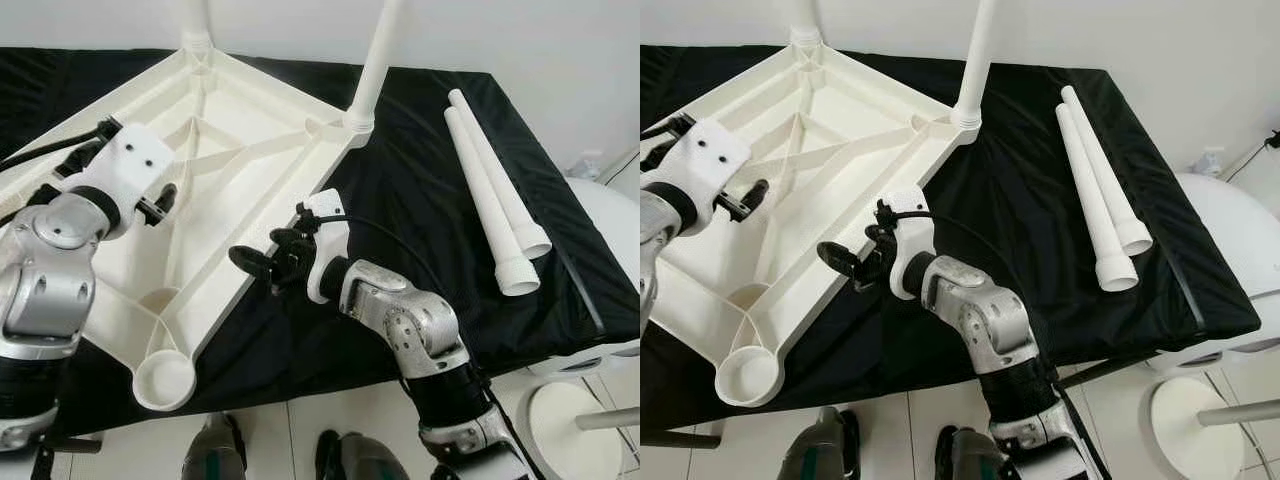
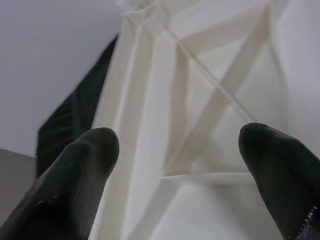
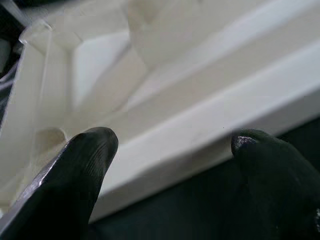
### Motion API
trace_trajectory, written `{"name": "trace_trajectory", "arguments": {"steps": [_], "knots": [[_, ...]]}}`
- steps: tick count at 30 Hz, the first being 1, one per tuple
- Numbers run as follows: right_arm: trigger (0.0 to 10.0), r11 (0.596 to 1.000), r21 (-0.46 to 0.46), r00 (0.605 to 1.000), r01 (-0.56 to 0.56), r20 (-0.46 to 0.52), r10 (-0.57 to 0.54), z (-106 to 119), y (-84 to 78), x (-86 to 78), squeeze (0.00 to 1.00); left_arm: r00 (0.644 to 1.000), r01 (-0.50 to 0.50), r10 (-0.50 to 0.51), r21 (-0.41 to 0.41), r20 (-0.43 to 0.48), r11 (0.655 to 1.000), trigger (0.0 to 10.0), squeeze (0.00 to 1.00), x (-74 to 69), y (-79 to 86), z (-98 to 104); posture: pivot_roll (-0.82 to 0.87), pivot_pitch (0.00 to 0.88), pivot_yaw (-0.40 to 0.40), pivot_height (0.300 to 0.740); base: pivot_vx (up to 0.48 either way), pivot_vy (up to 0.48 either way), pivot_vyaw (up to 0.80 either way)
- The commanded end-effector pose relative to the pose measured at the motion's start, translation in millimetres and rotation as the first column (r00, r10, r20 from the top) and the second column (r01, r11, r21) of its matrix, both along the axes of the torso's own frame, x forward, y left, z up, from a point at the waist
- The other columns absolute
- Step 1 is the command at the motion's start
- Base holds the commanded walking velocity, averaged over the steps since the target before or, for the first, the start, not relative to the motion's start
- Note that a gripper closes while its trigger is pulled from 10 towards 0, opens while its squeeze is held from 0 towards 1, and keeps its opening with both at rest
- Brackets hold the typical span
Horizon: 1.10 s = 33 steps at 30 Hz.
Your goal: Building children table
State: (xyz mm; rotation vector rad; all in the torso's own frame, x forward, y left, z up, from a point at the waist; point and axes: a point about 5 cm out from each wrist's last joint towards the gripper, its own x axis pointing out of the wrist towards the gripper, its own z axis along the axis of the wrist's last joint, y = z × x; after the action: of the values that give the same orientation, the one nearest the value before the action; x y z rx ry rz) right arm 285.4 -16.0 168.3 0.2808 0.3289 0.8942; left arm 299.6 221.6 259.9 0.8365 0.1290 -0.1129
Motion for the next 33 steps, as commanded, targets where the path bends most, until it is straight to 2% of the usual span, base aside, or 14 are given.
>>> {"name": "trace_trajectory", "arguments": {"steps": [1,9,14,17,18,20,23,26,27,30,33], "knots": [[10.0,0.999,-0.035,0.998,-0.008,-0.064,0.005,-12,-3.7,-2.5,0.0,0.997,-0.042,0.04,0.025,0.063,0.999,10.0,0.0,1.0,4.6,8,0.08,0.139,-0.119,0.74,0.0,0.0,0.0],[10.0,0.996,-0.092,0.989,0.001,-0.149,-0.014,-23,-11.5,-5.4,0.0,0.997,-0.03,0.027,0.038,0.076,0.999,10.0,0.0,3.4,3.8,14,0.07,0.143,-0.109,0.74,0.0,0.0,0.0],[10.0,0.995,-0.091,0.989,0.026,-0.145,-0.039,-22,-17.1,-5.5,0.0,0.997,-0.018,0.015,0.039,0.073,0.999,10.0,0.0,6.4,0.9,12,0.06,0.143,-0.103,0.74,0.0,0.0,0.0],[10.0,0.997,-0.077,0.992,0.03,-0.118,-0.039,-18,-17.9,-5.2,0.0,0.997,-0.013,0.01,0.04,0.074,0.999,10.0,0.0,7.5,-0.6,12,0.06,0.143,-0.103,0.74,0.0,0.0,0.0],[10.0,1.0,-0.011,0.996,0.004,-0.093,-0.005,-6,-15.0,-7.3,0.0,0.997,-0.002,-0.001,0.035,0.078,0.999,10.0,0.0,7.8,-3.0,13,0.06,0.142,-0.102,0.74,0.0,0.0,0.0],[10.0,0.998,0.055,0.998,-0.032,-0.059,0.035,8,-11.8,-9.0,0.0,0.997,0.015,-0.017,0.022,0.077,1.0,10.0,0.0,7.5,-6.0,13,0.06,0.142,-0.104,0.74,0.0,0.0,0.0],[10.0,0.993,0.099,0.998,-0.057,-0.001,0.057,19,-9.3,-8.2,0.0,0.997,0.032,-0.033,0.005,0.064,0.999,10.0,0.0,6.3,-8.6,10,0.07,0.143,-0.107,0.74,0.0,0.0,0.0],[10.0,0.992,0.112,0.997,-0.065,0.057,0.058,24,-7.7,-5.9,0.0,0.998,0.033,-0.032,-0.017,0.054,0.999,10.0,0.0,5.5,-9.4,6,0.08,0.145,-0.114,0.74,0.0,0.0,0.0],[10.0,0.991,0.117,0.993,-0.065,0.106,0.053,27,-6.1,-2.3,0.0,0.999,0.015,-0.012,-0.067,0.045,0.998,10.0,0.0,5.6,-10.0,2,0.09,0.153,-0.122,0.74,0.0,0.0,0.0],[10.0,0.991,0.116,0.992,-0.063,0.114,0.05,27,-5.3,-0.7,0.0,0.999,0.006,-0.003,-0.089,0.04,0.996,10.0,0.0,5.6,-10.4,0,0.09,0.155,-0.124,0.74,0.0,0.0,0.0],[10.0,0.991,0.119,0.989,-0.063,0.137,0.046,26,-0.7,6.7,0.0,0.999,-0.034,0.041,-0.176,0.033,0.984,10.0,0.0,5.7,-14.5,-8,0.1,0.171,-0.139,0.74,0.0,0.0,0.0]]}}
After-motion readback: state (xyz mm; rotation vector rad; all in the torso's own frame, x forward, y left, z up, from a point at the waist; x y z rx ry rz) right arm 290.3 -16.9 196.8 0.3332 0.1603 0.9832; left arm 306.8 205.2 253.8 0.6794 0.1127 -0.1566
